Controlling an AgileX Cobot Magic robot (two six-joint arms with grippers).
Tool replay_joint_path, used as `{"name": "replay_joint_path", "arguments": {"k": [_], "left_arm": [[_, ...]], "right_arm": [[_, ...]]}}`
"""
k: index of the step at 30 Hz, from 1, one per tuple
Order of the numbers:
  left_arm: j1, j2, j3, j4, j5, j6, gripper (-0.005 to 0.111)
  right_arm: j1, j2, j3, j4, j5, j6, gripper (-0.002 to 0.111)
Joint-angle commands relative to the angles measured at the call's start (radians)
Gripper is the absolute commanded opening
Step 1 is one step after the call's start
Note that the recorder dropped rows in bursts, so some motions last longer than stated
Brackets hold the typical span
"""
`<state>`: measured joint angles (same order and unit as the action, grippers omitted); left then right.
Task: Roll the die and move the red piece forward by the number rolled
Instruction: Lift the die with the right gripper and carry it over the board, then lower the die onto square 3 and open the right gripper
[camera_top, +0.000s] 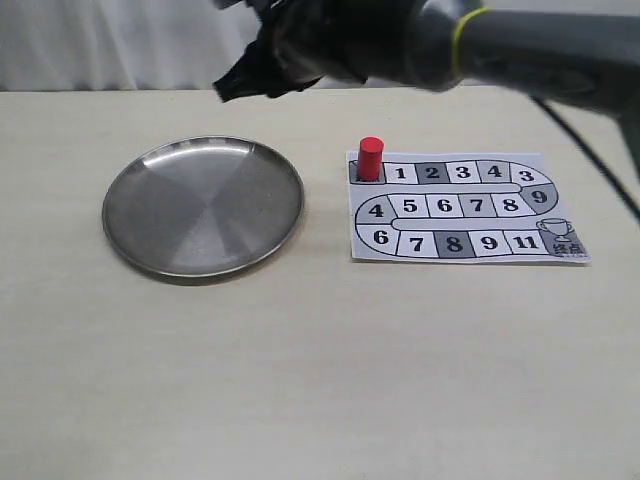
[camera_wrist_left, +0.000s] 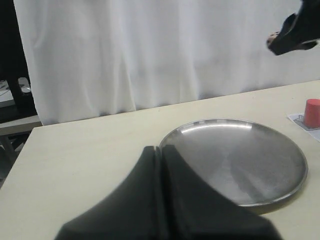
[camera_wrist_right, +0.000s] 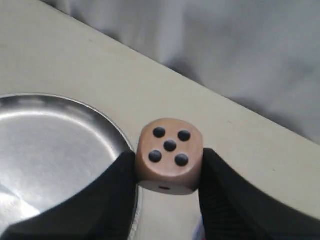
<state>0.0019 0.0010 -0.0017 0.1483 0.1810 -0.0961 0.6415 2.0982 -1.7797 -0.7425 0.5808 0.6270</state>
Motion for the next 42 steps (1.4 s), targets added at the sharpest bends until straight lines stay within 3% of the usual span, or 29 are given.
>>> {"name": "replay_joint_path", "arguments": {"k": [1,7,11,21,24,29,32,36,42], "left_arm": [[-0.002,-0.001,0.002,-0.006,-0.007,-0.002,0.0],[-0.002,-0.001,0.002,-0.006,-0.007,-0.002,0.0],[-0.002,-0.001,0.002,-0.006,-0.007,-0.002,0.0],[-0.002,-0.001,0.002,-0.006,-0.007,-0.002,0.0],[-0.002,-0.001,0.002,-0.006,-0.007,-0.002,0.0],[-0.002,-0.001,0.002,-0.006,-0.007,-0.002,0.0],[-0.002,-0.001,0.002,-0.006,-0.007,-0.002,0.0],[-0.002,-0.001,0.002,-0.006,-0.007,-0.002,0.0],[-0.002,-0.001,0.002,-0.006,-0.007,-0.002,0.0]], "right_arm": [[-0.145,-0.069,0.025,0.346,0.183,-0.311,0.004],[-0.325,-0.071,0.171,0.582,0.19,-0.466,0.004],[-0.398,-0.071,0.303,0.597,0.09,-0.485,0.004],[-0.4,-0.071,0.343,0.604,0.015,-0.482,0.005],[-0.394,-0.071,0.343,0.597,-0.012,-0.473,0.014],[-0.394,-0.071,0.343,0.597,-0.038,-0.455,0.051],[-0.394,-0.071,0.343,0.597,-0.046,-0.455,0.066],[-0.394,-0.071,0.343,0.597,-0.046,-0.455,0.078],[-0.394,-0.071,0.343,0.597,-0.046,-0.455,0.077]]}}
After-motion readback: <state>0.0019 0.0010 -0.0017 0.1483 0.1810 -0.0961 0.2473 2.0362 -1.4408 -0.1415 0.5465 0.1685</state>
